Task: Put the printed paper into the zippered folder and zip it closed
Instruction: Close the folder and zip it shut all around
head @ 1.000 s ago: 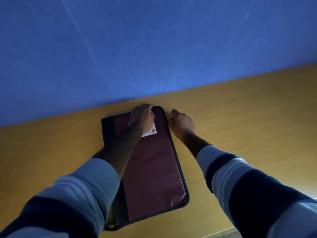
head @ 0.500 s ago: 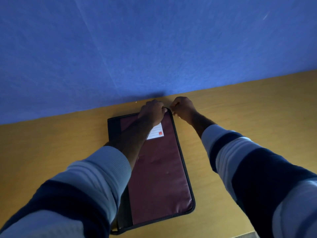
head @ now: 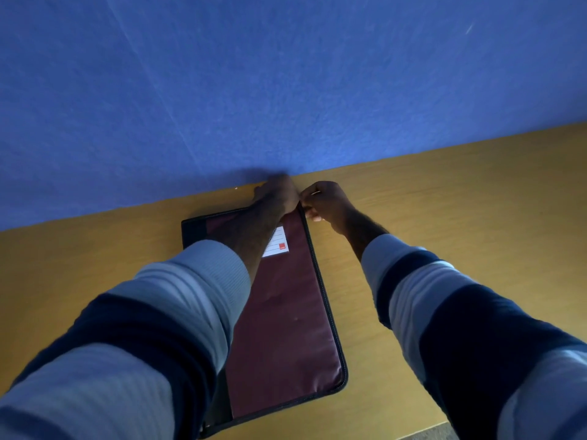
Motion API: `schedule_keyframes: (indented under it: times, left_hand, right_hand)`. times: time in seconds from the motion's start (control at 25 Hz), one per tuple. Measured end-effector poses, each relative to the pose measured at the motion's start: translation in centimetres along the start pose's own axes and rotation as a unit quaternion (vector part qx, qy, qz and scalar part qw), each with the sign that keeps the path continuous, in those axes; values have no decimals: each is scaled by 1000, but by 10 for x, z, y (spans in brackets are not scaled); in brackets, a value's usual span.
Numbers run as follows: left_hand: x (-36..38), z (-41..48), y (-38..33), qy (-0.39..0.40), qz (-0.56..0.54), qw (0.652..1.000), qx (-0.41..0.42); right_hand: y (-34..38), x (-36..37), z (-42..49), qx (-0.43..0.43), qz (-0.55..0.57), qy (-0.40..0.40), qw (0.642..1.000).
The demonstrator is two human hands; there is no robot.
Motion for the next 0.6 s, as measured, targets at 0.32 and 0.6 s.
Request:
schedule_keyframes:
  times: [0.32, 0.6]
  left_hand:
    - [-1, 6, 25, 13, -106, 989, -102]
    - [-13, 12, 84, 50, -58, 987, -139]
  right_hand:
    - [-5, 11, -2, 15, -122, -46, 991]
    - [0, 12, -2, -1, -160, -45, 986]
Point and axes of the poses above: each hand's wrist, its own z-axis towards the middle knuckle, its own x-axis out of the palm, y = z × x, the point moved 10 cm from there along z, towards the middle knuckle, and after that the axes turned 1 degree about y, right-handed, at the moved point
